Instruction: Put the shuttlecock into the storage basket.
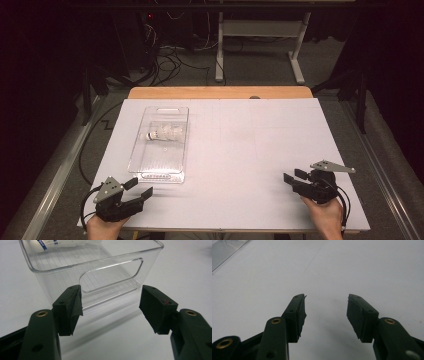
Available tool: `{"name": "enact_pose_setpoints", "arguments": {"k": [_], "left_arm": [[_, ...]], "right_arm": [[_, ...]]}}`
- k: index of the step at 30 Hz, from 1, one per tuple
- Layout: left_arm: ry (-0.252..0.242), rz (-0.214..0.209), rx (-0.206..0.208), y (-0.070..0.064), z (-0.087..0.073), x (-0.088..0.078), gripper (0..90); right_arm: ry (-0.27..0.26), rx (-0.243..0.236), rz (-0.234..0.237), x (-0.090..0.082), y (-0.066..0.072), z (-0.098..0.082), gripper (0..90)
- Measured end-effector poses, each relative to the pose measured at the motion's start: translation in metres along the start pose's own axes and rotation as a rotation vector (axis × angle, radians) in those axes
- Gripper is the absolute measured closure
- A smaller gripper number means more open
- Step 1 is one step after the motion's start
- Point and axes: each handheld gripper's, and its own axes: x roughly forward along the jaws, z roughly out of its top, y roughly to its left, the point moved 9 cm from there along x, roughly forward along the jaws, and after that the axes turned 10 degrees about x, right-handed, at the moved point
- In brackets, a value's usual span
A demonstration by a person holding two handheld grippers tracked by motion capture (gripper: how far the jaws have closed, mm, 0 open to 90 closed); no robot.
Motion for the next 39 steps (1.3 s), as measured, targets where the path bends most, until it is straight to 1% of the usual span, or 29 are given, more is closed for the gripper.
{"name": "enact_pose_setpoints", "arguments": {"k": [11, 15, 16, 26, 29, 35, 39], "left_arm": [[-0.004, 0.002, -0.007, 0.001, 0.0, 0.0, 35.3], [-0.003, 0.002, -0.008, 0.001, 0.0, 0.0, 35.3], [-0.004, 0.002, -0.009, 0.001, 0.0, 0.0, 35.3], [-0.006, 0.003, -0.012, 0.002, 0.001, 0.0, 35.3], [-0.006, 0.003, -0.013, 0.002, 0.001, 0.0, 35.3], [-0.006, 0.003, -0.012, 0.002, 0.001, 0.0, 35.3], [-0.006, 0.003, -0.012, 0.002, 0.001, 0.001, 35.3]], "right_arm": [[-0.025, 0.011, -0.003, -0.006, -0.004, -0.003, 49.1], [-0.036, 0.011, 0.002, -0.008, -0.005, -0.004, 48.8], [-0.039, 0.018, 0.004, -0.008, -0.006, -0.004, 48.5], [-0.063, 0.023, -0.006, -0.014, -0.013, -0.007, 47.1], [-0.069, 0.032, -0.007, -0.015, -0.014, -0.007, 46.6], [-0.082, 0.023, -0.016, -0.016, -0.017, -0.008, 46.0], [-0.086, 0.032, -0.02, -0.017, -0.019, -0.009, 45.6]]}}
